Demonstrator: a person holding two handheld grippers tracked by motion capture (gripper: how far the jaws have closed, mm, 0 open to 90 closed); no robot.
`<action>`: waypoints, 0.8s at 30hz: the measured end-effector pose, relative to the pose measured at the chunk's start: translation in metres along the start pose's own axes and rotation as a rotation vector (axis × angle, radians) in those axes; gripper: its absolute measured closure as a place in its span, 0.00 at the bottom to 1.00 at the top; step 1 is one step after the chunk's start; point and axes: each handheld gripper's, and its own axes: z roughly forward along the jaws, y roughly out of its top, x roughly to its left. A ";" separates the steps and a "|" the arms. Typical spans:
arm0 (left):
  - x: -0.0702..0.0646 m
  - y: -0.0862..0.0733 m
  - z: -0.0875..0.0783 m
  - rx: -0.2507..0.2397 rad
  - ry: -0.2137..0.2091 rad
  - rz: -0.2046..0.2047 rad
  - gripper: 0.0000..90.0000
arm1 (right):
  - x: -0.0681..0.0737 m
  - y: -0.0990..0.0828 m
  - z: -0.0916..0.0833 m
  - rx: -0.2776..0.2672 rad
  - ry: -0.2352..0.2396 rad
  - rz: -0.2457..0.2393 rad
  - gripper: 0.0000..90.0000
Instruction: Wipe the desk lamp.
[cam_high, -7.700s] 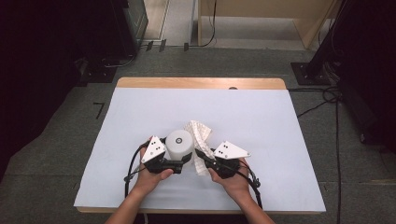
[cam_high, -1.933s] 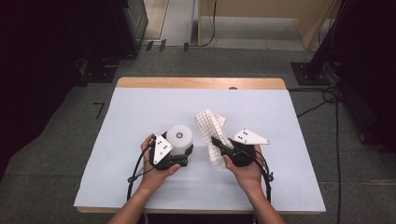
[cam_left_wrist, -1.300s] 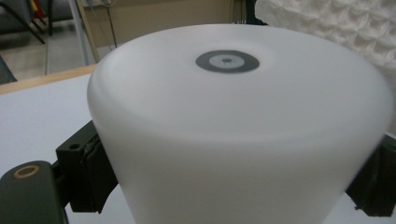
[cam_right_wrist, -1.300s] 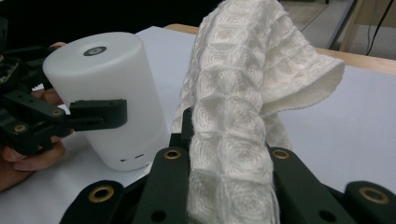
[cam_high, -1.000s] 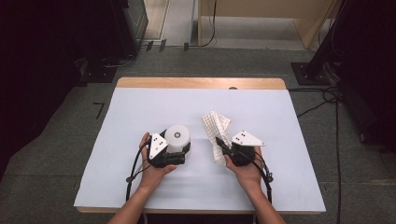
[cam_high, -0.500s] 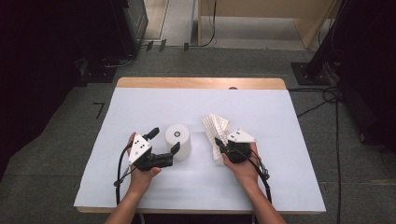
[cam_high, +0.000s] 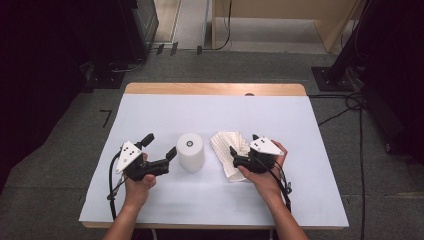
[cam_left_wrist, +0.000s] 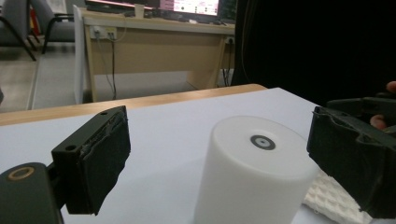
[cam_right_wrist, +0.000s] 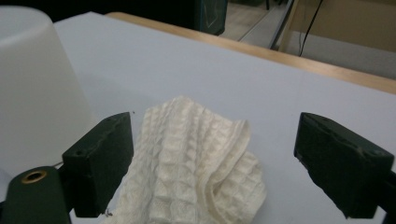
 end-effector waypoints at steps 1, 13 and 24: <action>0.002 0.000 -0.002 0.004 0.005 -0.002 0.07 | -0.002 0.002 -0.003 -0.007 -0.002 0.007 0.06; 0.030 -0.014 -0.028 0.038 0.074 -0.053 0.07 | -0.045 -0.003 -0.049 -0.026 -0.072 0.025 0.00; 0.055 -0.028 -0.058 0.082 0.166 -0.079 0.07 | -0.089 -0.034 -0.084 0.019 -0.177 0.061 0.00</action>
